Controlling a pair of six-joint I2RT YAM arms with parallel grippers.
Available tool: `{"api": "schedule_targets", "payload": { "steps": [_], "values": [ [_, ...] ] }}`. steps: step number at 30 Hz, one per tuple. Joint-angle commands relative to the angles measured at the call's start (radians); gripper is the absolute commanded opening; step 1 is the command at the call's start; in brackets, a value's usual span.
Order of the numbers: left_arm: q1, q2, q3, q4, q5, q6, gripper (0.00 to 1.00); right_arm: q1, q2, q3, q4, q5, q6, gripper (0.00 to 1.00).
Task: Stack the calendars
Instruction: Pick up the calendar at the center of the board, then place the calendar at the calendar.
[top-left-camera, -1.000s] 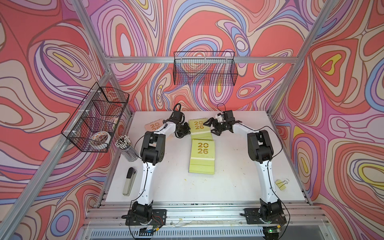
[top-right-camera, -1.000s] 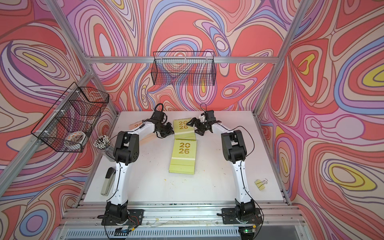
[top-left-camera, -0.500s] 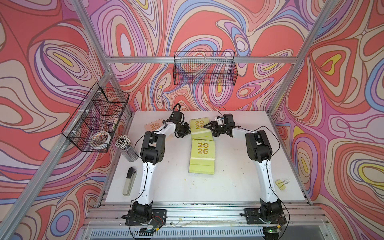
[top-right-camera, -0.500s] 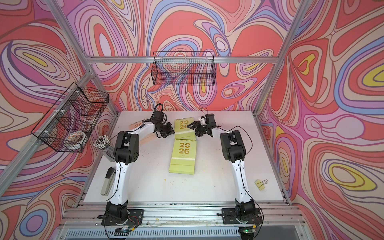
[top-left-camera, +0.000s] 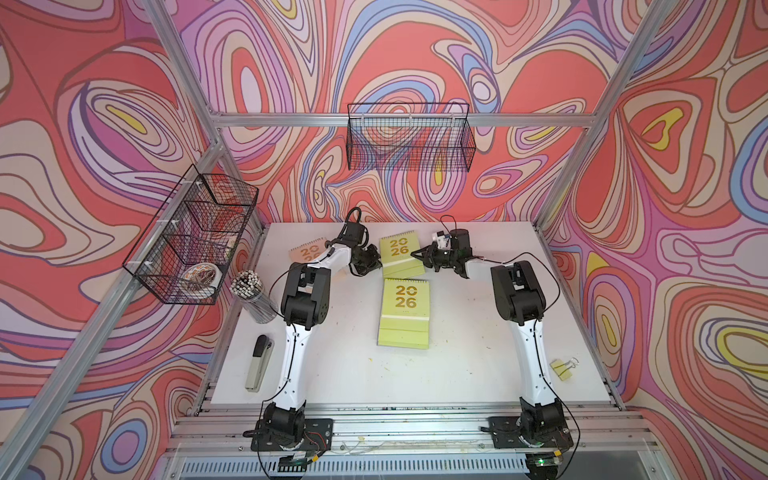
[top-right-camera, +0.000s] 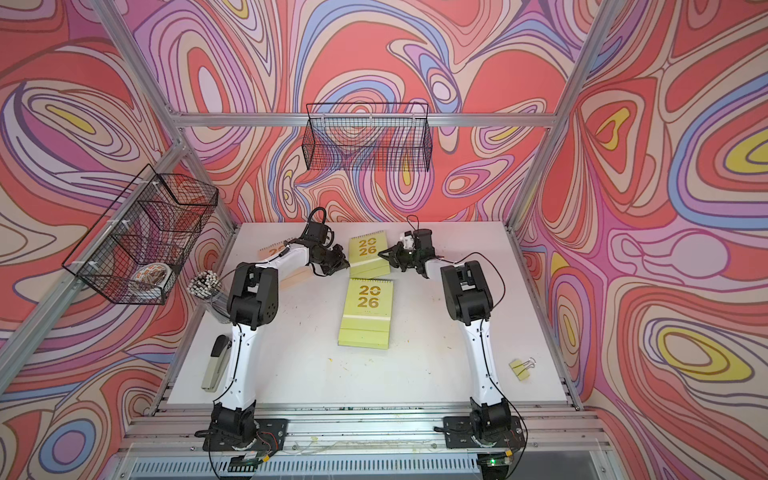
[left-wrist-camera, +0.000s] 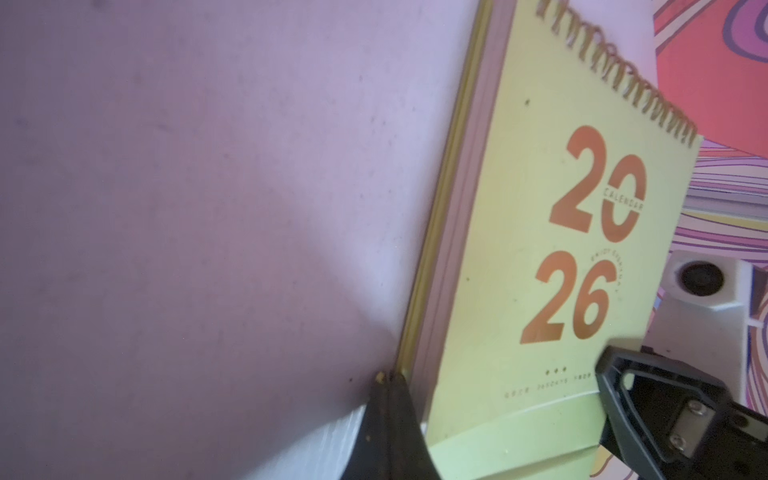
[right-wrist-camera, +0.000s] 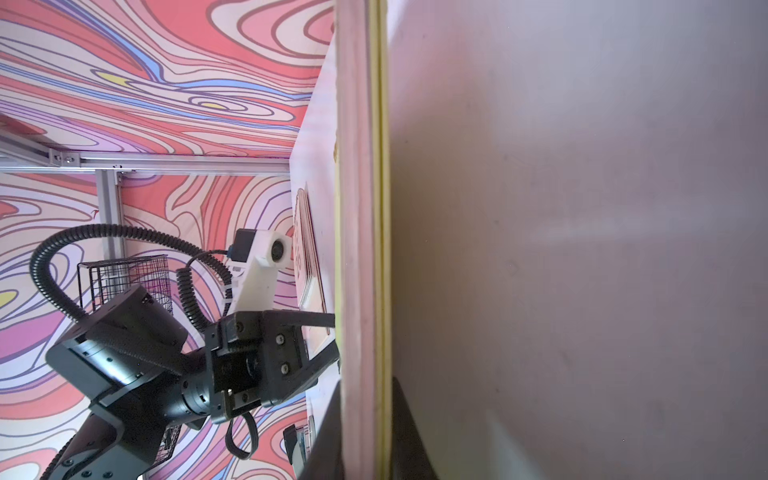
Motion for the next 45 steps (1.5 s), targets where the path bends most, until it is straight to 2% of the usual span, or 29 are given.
{"api": "schedule_targets", "payload": {
  "steps": [1, 3, 9, 14, 20, 32, 45],
  "values": [
    [0.013, -0.008, 0.003, -0.071, -0.014, 0.004, 0.0, -0.012, -0.043, -0.031, 0.103, 0.028, 0.067, 0.04],
    [0.021, -0.028, 0.0, -0.084, -0.014, 0.008, 0.0, -0.022, -0.054, -0.053, 0.151, 0.045, 0.093, 0.0],
    [0.035, -0.135, -0.014, -0.164, -0.051, 0.06, 0.0, -0.076, -0.091, -0.123, 0.316, 0.103, 0.201, 0.0],
    [0.037, -0.214, -0.069, -0.179, -0.061, 0.063, 0.0, -0.104, -0.124, -0.178, 0.388, 0.099, 0.259, 0.0],
    [0.037, -0.387, -0.241, -0.127, -0.092, 0.035, 0.0, -0.115, -0.227, -0.276, 0.371, 0.079, 0.238, 0.0],
    [0.001, -0.687, -0.537, -0.074, -0.138, 0.0, 0.0, -0.119, -0.532, -0.642, 0.35, 0.076, 0.172, 0.0],
    [-0.089, -0.907, -0.807, 0.013, -0.164, -0.043, 0.0, -0.097, -0.956, -0.983, 0.171, 0.145, 0.091, 0.0]
  ]
}}
